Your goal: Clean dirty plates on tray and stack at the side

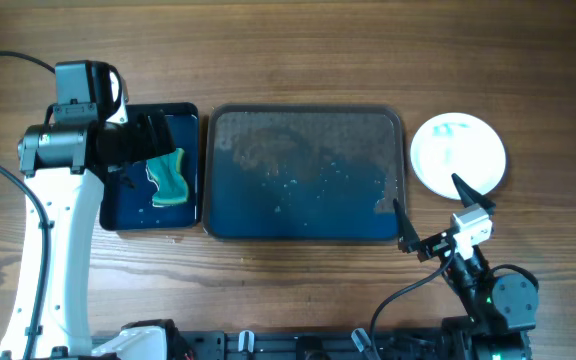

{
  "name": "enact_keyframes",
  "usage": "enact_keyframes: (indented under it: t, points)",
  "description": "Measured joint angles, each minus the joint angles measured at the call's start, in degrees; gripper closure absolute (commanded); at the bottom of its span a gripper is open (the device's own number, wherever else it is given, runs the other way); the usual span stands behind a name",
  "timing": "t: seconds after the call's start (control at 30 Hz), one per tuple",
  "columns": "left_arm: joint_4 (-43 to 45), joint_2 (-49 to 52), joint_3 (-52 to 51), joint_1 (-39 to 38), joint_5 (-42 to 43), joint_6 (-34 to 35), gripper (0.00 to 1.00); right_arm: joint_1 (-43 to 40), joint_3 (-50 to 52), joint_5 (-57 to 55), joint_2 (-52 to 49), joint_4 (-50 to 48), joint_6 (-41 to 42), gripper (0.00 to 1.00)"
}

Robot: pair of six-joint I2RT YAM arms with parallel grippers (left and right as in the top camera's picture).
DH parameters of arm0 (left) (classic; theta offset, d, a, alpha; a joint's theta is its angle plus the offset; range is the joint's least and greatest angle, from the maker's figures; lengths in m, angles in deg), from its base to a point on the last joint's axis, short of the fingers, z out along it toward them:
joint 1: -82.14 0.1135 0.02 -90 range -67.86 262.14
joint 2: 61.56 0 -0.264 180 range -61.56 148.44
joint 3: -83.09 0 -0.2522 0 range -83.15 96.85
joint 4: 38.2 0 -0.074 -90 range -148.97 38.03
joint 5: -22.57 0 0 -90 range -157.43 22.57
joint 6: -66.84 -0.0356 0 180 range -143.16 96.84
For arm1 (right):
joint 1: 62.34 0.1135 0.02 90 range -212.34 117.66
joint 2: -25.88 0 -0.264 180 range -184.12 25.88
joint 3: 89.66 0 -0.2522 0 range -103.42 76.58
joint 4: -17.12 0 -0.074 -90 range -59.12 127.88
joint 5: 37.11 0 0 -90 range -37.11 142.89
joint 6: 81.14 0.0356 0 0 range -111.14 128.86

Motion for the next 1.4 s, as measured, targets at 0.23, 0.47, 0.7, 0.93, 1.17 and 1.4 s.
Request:
enact_keyframes:
  t: [0.23,0.47,0.7,0.93,1.17,1.4]
  points:
    - [0.02,0.0,0.0,0.0,-0.02,0.0,0.0,0.0,5.07,0.02,0.31,-4.87,0.42,0.0]
    - [0.02,0.0,0.0,0.0,-0.02,0.0,0.0,0.0,5.25,-0.22,0.31,-2.6,0.42,0.0]
    - [0.02,0.0,0.0,0.0,0.0,0.0,0.0,0.0,5.25,-0.22,0.31,-2.62,0.42,0.0]
    - [0.02,0.0,0.0,0.0,-0.02,0.0,0.0,0.0,5.25,-0.22,0.31,-2.62,0.42,0.0]
    - [-1.25,-0.04,0.0,0.0,-0.07,-0.02,0.0,0.0,5.25,-0.22,0.31,-2.62,0.42,0.0]
    - [4.0,-10.8,-4.5,-0.68,-0.74,-0.07,0.0,0.0,5.25,-0.22,0.28,-2.62,0.42,0.0]
